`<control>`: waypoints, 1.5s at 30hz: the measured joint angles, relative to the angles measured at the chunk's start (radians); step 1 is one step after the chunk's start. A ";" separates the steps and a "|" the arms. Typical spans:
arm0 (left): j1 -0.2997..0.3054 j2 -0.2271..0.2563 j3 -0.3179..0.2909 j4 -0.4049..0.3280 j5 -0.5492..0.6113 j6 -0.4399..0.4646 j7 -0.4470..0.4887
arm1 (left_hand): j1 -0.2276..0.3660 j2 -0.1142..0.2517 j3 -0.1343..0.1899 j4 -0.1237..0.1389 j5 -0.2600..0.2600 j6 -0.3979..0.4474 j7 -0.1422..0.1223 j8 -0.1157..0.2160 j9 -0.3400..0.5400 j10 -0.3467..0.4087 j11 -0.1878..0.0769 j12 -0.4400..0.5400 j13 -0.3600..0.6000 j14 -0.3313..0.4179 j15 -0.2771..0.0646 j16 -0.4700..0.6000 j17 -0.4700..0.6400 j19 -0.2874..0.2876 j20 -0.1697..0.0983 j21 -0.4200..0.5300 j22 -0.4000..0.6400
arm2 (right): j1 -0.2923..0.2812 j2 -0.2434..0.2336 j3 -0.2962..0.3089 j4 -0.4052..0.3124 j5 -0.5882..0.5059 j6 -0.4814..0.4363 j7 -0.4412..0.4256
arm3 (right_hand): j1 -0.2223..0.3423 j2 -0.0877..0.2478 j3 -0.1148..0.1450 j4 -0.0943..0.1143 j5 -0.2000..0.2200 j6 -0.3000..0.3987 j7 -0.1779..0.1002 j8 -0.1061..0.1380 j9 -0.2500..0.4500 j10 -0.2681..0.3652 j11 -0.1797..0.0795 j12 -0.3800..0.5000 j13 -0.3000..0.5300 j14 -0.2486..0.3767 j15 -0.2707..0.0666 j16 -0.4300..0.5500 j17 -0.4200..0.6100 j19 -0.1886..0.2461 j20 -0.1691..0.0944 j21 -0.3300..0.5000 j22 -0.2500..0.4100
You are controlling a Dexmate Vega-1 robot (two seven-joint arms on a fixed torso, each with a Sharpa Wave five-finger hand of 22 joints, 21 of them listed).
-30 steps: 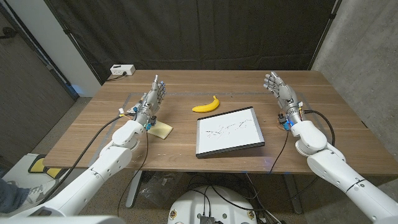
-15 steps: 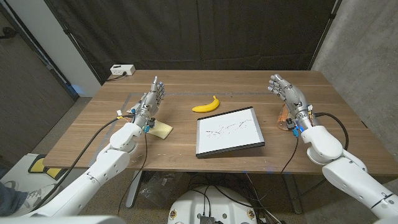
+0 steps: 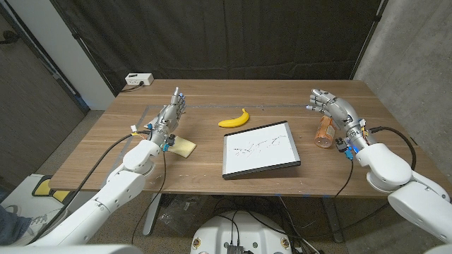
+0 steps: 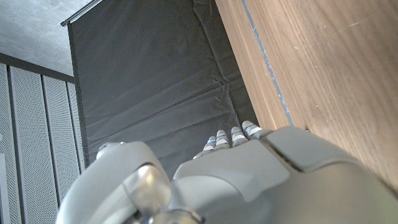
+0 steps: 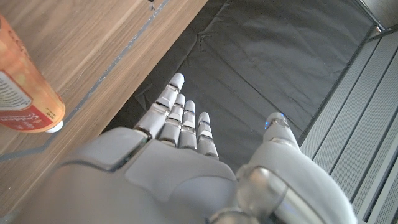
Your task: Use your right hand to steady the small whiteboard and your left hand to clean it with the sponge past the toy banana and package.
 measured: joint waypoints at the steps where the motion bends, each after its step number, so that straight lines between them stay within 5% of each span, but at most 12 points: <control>1: 0.002 0.002 -0.001 -0.003 0.000 0.000 0.000 | 0.000 0.000 0.000 0.000 0.000 0.000 0.000 0.000 0.000 0.000 0.000 0.000 0.000 0.000 0.000 0.000 0.000 0.000 0.000 0.000 0.000 | 0.000 0.000 0.000 0.000 0.000 -0.002 0.001 | 0.005 -0.005 0.000 0.000 0.000 0.003 0.008 0.000 0.000 0.006 0.006 0.000 0.000 0.013 0.002 0.000 0.000 0.016 -0.003 0.002 0.000; 9: 0.004 0.010 -0.001 -0.014 0.006 0.013 0.005 | 0.007 0.007 0.003 -0.003 0.000 0.000 0.000 0.000 0.000 0.005 -0.005 0.000 0.000 0.000 0.000 0.000 0.000 -0.002 0.009 0.000 0.000 | -0.055 -0.032 0.093 -0.092 0.014 -0.164 0.055 | 0.025 -0.015 -0.003 0.003 0.000 0.018 0.025 0.005 0.000 0.064 0.038 0.005 -0.003 0.092 0.033 0.008 0.000 0.090 -0.022 0.010 0.000; 28: -0.001 0.015 0.007 -0.029 0.014 0.032 0.005 | 0.015 0.015 0.003 -0.003 0.000 0.009 -0.009 0.000 0.000 0.005 -0.005 0.000 0.000 0.000 0.000 0.000 0.000 -0.004 0.015 0.000 0.000 | -0.089 -0.085 0.258 -0.218 0.105 -0.561 0.221 | 0.027 -0.030 -0.014 0.020 0.000 0.031 0.023 0.005 0.000 0.087 0.052 0.006 -0.003 0.156 0.054 0.008 0.002 0.195 -0.035 0.029 -0.005; 45: -0.007 0.015 0.017 -0.023 0.011 0.047 -0.002 | 0.018 0.019 0.003 -0.003 0.000 0.013 -0.012 0.000 0.000 0.009 -0.001 0.000 0.000 0.000 0.000 0.000 0.000 -0.008 0.018 0.000 0.000 | 0.018 -0.175 0.262 -0.196 0.239 -0.738 0.409 | 0.075 -0.032 -0.006 0.011 0.000 0.031 0.022 0.005 0.004 0.105 0.055 -0.011 -0.003 0.202 0.043 -0.005 0.002 0.285 -0.071 0.042 -0.002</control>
